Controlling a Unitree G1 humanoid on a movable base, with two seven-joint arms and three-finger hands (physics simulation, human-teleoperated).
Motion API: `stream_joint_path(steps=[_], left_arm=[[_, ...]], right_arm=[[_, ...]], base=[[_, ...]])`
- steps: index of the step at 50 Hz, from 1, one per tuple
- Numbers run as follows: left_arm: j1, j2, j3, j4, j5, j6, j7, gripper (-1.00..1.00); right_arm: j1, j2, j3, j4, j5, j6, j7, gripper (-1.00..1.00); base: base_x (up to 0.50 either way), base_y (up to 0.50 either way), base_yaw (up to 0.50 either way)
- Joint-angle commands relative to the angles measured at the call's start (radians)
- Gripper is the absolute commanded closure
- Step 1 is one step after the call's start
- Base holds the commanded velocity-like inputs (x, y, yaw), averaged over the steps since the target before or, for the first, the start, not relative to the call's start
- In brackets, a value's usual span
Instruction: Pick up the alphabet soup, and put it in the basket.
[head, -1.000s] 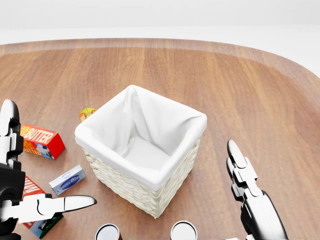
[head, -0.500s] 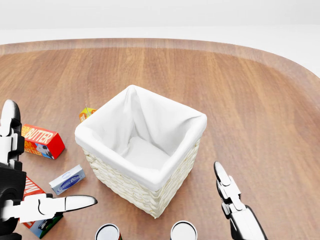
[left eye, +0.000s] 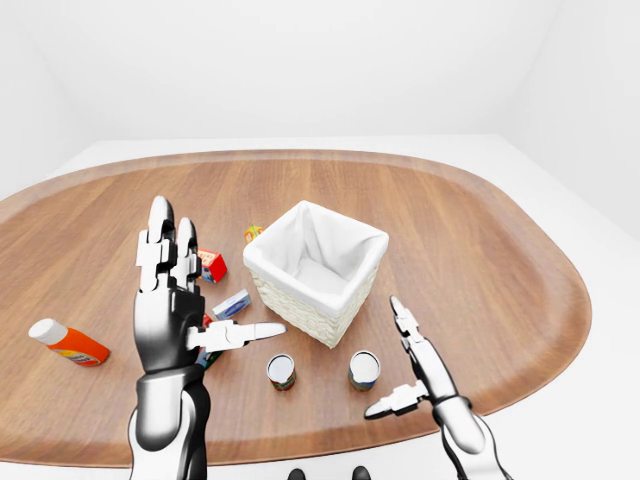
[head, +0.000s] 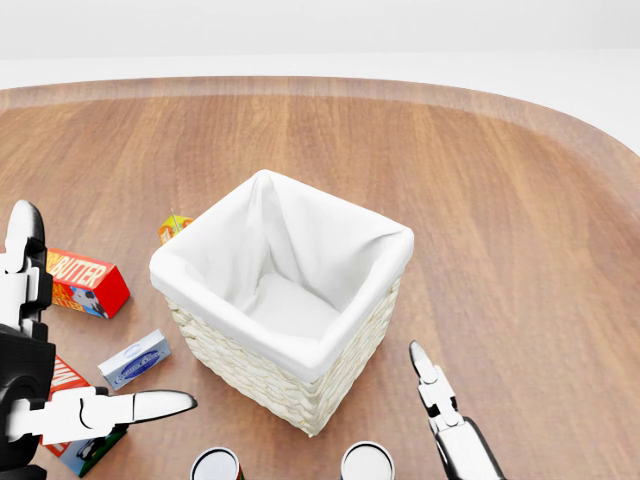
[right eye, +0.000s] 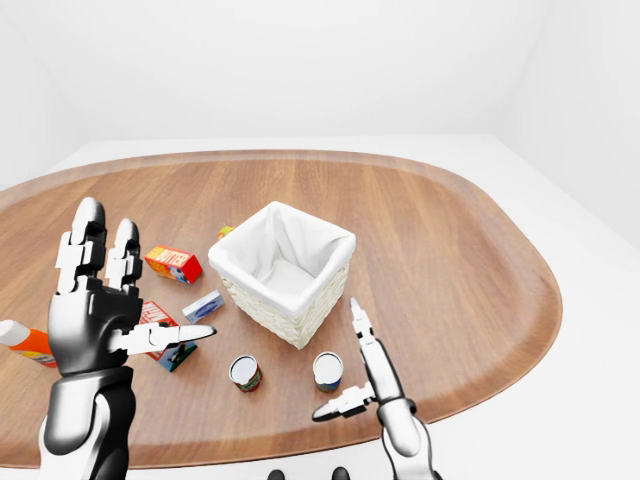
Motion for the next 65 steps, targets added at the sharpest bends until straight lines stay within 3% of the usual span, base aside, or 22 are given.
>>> stream_joint_path(steps=[1, 7, 18, 22, 32, 65], left_arm=[[0.001, 0.000, -0.001, 0.003, -0.001, 0.000, 0.000, -1.00], [0.003, 0.000, -0.004, 0.009, 0.002, 0.000, 0.000, -1.00], [0.004, 0.000, -0.007, 0.009, 0.004, 0.000, 0.000, -1.00], [0.005, 0.000, -0.008, 0.005, 0.005, 0.000, 0.000, -1.00], [0.002, 0.001, -0.009, 0.009, 0.007, 0.000, 0.000, -1.00], [0.001, 0.002, -0.014, 0.034, 0.008, 0.000, 0.001, -1.00]], right_arm=[[-0.042, 0.001, -0.002, 0.095, -0.033, -0.032, -0.016, -1.00], [-0.057, 0.004, 0.000, 0.120, -0.045, -0.037, -0.019, -1.00], [-0.115, 0.003, -0.020, 0.245, -0.063, -0.083, -0.035, -1.00], [-0.121, 0.010, -0.018, 0.247, -0.074, -0.072, -0.033, -1.00], [-0.152, 0.015, -0.005, 0.327, -0.094, -0.090, -0.063, -1.00], [-0.249, 0.016, -0.009, 0.587, -0.158, -0.090, -0.134, -1.00]], base=[[0.00, 0.00, 0.00], [0.00, 0.00, 0.00], [0.00, 0.00, 0.00], [0.00, 0.00, 0.00], [0.00, 0.00, 0.00], [0.00, 0.00, 0.00]])
